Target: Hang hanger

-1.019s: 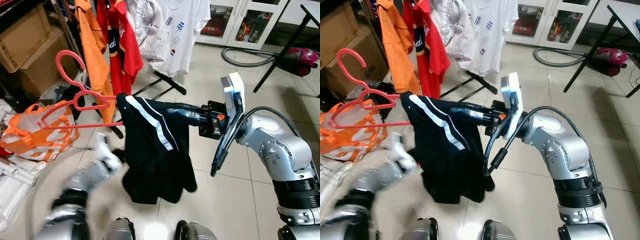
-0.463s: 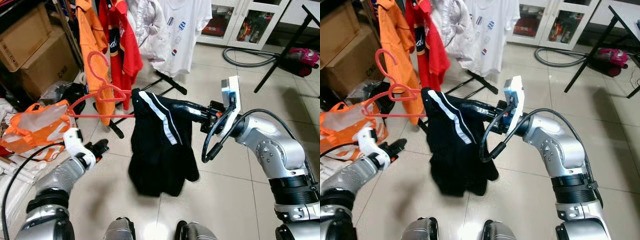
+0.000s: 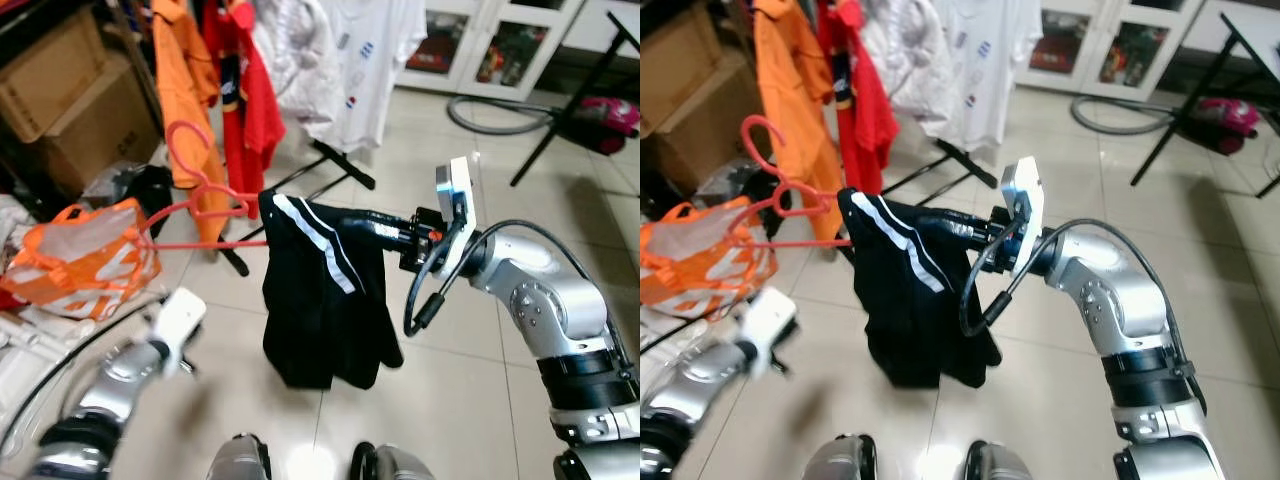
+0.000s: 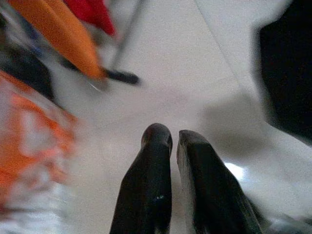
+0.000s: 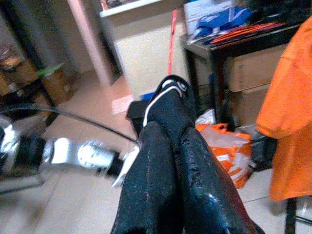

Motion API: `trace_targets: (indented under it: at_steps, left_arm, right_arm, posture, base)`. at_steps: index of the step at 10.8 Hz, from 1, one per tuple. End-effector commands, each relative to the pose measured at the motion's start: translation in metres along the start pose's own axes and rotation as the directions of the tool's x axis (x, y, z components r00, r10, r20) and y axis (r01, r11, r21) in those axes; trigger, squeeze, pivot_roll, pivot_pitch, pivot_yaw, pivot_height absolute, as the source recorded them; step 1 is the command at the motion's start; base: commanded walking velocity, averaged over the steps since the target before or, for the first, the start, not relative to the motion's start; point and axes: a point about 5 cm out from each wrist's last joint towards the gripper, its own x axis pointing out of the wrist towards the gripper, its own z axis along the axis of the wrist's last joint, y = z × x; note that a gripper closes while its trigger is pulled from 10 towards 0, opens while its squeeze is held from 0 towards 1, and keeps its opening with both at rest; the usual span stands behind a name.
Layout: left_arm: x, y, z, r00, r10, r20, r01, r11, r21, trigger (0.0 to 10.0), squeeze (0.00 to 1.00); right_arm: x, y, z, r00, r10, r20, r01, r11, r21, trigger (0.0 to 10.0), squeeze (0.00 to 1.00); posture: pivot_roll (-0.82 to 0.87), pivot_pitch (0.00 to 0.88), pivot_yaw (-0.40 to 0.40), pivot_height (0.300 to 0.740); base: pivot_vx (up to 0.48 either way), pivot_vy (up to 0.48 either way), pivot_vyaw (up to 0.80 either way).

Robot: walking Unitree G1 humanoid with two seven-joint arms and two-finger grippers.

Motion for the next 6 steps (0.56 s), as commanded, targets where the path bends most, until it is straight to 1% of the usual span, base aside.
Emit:
trace_targets:
  at_steps: [1,2,3,4,5,6]
  left_arm:
    - [-0.004,0.000,0.002,0.998,0.006,0.058,-0.017,0.979,0.201,10.0,1.00]
    - [-0.012,0.003,0.006,0.986,-0.022,0.164,-0.052,0.899,0.434,10.0,1.00]
    - [-0.017,0.004,0.009,0.972,-0.051,0.229,-0.082,0.842,0.534,10.0,1.00]
    - [-0.019,0.005,0.009,0.963,-0.050,0.266,-0.110,0.825,0.554,10.0,1.00]
    - [-0.024,0.001,0.008,0.945,-0.054,0.322,-0.144,0.815,0.562,10.0,1.00]
    - [-0.026,-0.005,0.008,0.925,-0.030,0.378,-0.186,0.832,0.523,10.0,1.00]
  right_arm:
    - [-0.006,0.003,0.011,0.999,0.034,0.005,-0.034,0.998,-0.052,0.0,0.00]
    - [-0.016,-0.002,0.011,0.999,0.035,-0.036,-0.037,0.997,-0.064,0.0,0.00]
    - [-0.020,-0.004,0.011,0.997,0.033,-0.064,-0.038,0.996,-0.076,0.0,0.00]
    - [-0.022,-0.005,0.012,0.996,0.036,-0.080,-0.043,0.995,-0.085,0.0,0.00]
    - [-0.021,-0.004,0.018,0.995,0.058,-0.085,-0.067,0.992,-0.108,0.0,0.00]
    - [-0.019,-0.002,0.024,0.994,0.073,-0.077,-0.083,0.989,-0.126,0.0,0.00]
  posture:
    - [0.02,0.161,-0.011,0.740]
    - [0.01,0.163,-0.010,0.740]
    - [0.01,0.163,-0.010,0.740]
    - [0.01,0.162,-0.009,0.740]
    - [0.02,0.160,-0.007,0.740]
    - [0.01,0.159,-0.008,0.740]
  base:
    - [0.000,0.000,0.00]
    - [0.000,0.000,0.00]
    - [0.000,0.000,0.00]
    - [0.000,0.000,0.00]
    - [0.000,0.000,0.00]
    - [0.000,0.000,0.00]
